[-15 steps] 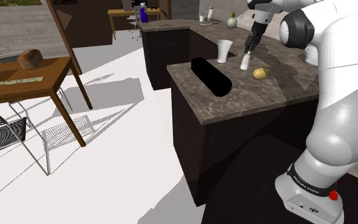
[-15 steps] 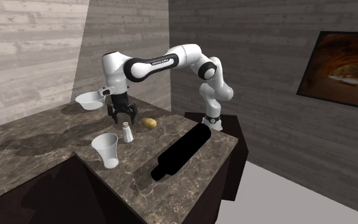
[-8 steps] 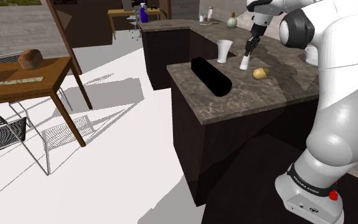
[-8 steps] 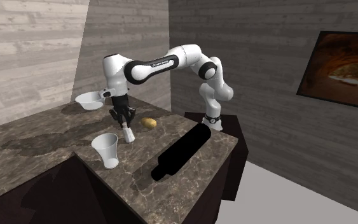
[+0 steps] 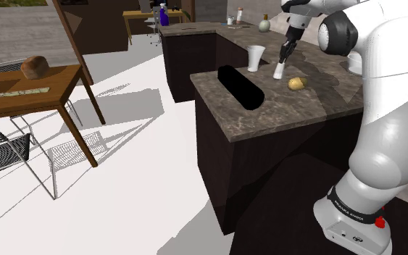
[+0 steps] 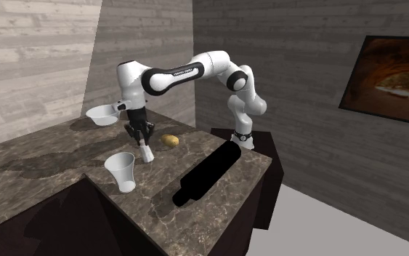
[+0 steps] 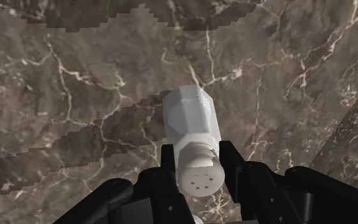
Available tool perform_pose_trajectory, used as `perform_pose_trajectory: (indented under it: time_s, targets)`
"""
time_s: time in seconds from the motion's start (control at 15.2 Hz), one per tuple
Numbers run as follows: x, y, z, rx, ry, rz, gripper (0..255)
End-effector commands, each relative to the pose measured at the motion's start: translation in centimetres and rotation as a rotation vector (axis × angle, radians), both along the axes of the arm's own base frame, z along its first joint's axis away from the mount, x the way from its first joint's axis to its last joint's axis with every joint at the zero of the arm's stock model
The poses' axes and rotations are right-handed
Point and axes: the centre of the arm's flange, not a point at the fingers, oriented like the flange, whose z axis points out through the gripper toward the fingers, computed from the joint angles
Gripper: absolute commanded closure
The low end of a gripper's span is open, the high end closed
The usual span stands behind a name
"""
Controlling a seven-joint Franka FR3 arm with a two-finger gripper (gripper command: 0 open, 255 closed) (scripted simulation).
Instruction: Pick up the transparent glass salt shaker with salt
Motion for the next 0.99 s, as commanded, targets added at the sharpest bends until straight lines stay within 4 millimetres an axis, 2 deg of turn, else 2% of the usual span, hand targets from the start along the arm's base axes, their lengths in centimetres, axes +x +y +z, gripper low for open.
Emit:
perform_pose_trajectory:
  time_s: [0.0, 0.79, 0.92]
  targets:
    - [0.0, 0.0, 0.9, 0.001, 0.002, 0.000, 255]
    - [0.0, 0.0, 7.2, 0.001, 0.002, 0.000, 255]
    - [0.0, 0.0, 7.3, 0.001, 0.002, 0.000, 255]
